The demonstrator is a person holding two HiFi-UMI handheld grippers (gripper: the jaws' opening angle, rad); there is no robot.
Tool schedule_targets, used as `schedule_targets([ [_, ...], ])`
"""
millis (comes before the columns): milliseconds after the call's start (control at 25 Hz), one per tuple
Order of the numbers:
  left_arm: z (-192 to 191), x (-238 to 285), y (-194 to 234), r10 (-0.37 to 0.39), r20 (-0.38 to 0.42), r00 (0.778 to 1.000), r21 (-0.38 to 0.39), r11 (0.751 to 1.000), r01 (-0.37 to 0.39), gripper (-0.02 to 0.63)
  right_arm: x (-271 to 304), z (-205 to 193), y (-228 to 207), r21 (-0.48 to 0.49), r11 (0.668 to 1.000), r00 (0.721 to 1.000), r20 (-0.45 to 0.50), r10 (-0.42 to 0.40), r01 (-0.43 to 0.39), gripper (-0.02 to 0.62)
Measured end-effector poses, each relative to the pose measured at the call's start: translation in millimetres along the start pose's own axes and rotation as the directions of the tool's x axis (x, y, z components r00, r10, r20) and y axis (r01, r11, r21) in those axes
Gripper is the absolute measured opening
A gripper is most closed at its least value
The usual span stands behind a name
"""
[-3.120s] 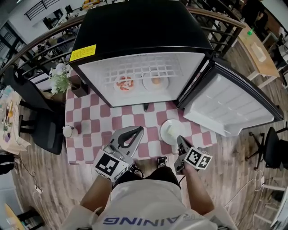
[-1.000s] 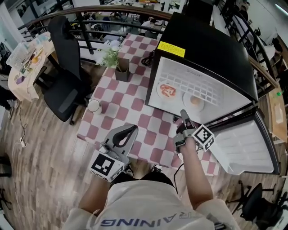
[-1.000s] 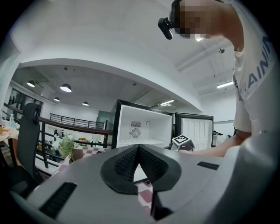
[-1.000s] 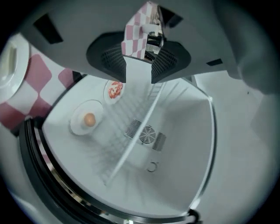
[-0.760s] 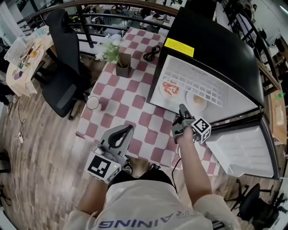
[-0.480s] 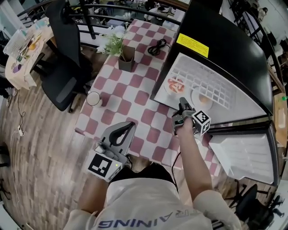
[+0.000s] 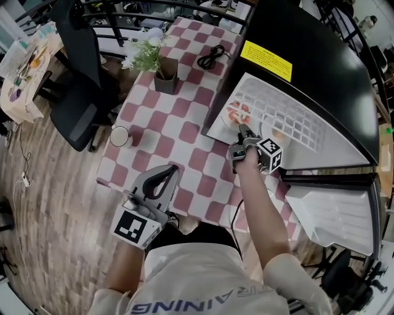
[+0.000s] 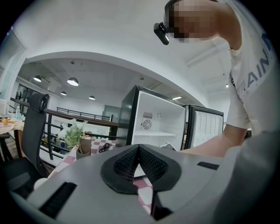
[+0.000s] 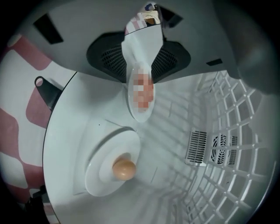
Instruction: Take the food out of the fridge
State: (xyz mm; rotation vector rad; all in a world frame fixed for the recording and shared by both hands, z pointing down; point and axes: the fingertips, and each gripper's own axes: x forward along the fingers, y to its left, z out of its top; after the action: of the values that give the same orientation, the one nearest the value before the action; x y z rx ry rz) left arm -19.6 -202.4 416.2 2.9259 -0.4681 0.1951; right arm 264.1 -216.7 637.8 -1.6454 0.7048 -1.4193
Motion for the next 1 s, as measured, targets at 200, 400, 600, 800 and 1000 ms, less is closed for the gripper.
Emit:
schedule_targets([
  [200, 0, 6, 2, -0.004, -0.001, 1.0, -0.004, 1.0, 0.004, 0.008, 6, 4, -1, 0.047, 0.999, 1.0, 0.017, 0.001, -0.001, 0.172],
  [400, -1, 9, 2, -0.005, -0.018, 1.0, -0.026, 1.0, 0.004, 0.008, 10, 8, 1, 0.102, 0.994, 0.999, 0.045, 0.024, -0.028, 0.17],
  [600, -3, 12, 0, -0.006, -0.028, 1.0, -0.043, 0.999, 0.005, 0.008, 6, 9, -1, 0.152, 0.983, 0.992, 0.076, 0.096, -0.107, 0.131],
  [800, -4, 11, 0, -0.009, -0.035, 0.999, -0.044, 0.999, 0.007, 0.008, 5, 9, 1, 0.157, 0.975, 0.985, 0.099, 0.144, -0.158, 0.12],
  [1000, -5, 11, 1, -0.009, -0.036, 0.999, -0.045, 0.999, 0.008, 0.007, 8, 9, -5, 0.149, 0.982, 0.99, 0.097, 0.102, -0.116, 0.062],
])
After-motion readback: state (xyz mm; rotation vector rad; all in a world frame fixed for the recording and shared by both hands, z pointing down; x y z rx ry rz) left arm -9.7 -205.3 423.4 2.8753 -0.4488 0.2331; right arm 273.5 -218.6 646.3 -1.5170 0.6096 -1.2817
